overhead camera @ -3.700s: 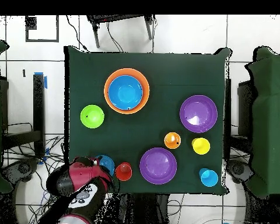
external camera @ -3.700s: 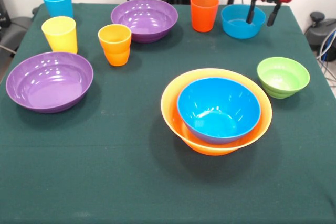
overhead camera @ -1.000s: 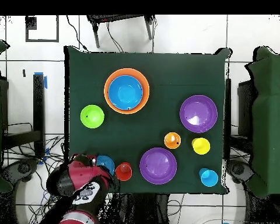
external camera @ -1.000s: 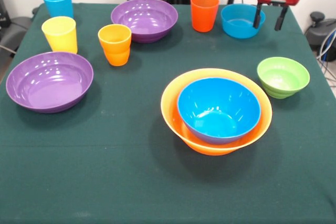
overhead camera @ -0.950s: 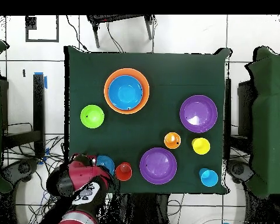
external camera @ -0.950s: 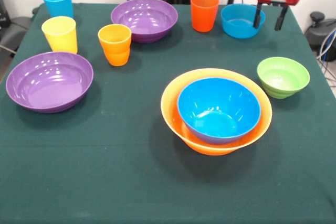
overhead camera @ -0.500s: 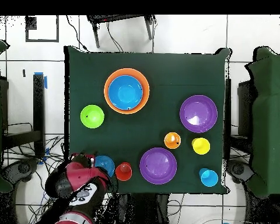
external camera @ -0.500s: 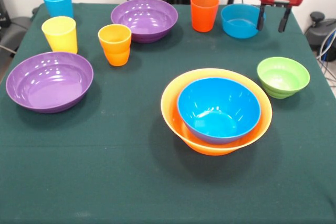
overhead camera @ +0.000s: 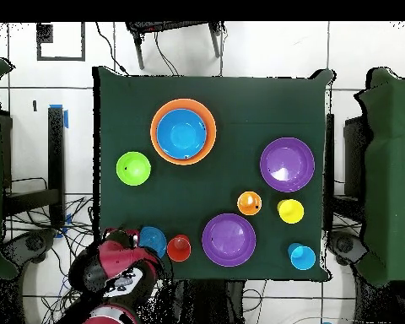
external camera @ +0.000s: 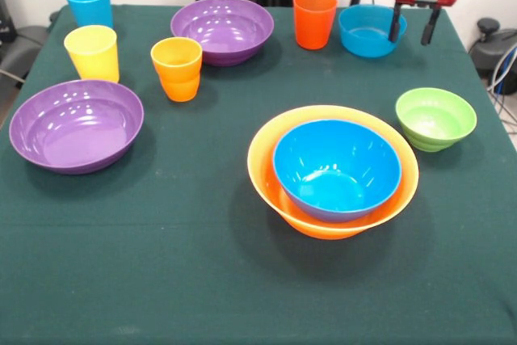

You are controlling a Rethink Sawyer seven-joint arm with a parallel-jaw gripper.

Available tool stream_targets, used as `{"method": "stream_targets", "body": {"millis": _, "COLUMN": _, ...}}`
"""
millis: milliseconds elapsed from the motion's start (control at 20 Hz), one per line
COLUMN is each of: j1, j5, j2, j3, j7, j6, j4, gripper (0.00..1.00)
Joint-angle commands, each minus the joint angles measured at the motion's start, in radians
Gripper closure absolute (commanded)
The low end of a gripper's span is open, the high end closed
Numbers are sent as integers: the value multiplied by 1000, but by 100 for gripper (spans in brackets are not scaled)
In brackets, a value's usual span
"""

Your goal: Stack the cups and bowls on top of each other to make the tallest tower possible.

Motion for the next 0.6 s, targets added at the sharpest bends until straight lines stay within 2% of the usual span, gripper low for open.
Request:
{"method": "stream_targets", "body": {"millis": 50, "j1": -55, "j5": -64, "j2": -22, "j3": 107, "j7": 152, "j6": 8, "j4": 90, "gripper": 0}}
{"method": "stream_targets", "body": {"millis": 200, "j1": -64, "j5": -77, "j2": -45, "j3": 114, "j7": 130, "j6": 46, "j4": 93, "gripper": 0}}
{"method": "stream_targets", "body": {"millis": 350, "j1": -32, "j5": -61, "j2": -65, "j3": 85, "j7": 143, "j6": 48, "j4": 111, "gripper": 0}}
{"method": "stream_targets", "body": {"millis": 500, "j1": -38, "j5": -62, "j2": -89, "j3": 101, "j7": 159, "j6": 43, "j4": 152, "gripper": 0}}
{"method": "stream_targets", "body": {"millis": 600, "j1": -13, "j5": -40, "j2": -99, "j3": 80, "j7": 175, "j6": 38, "j4": 166, "gripper": 0}}
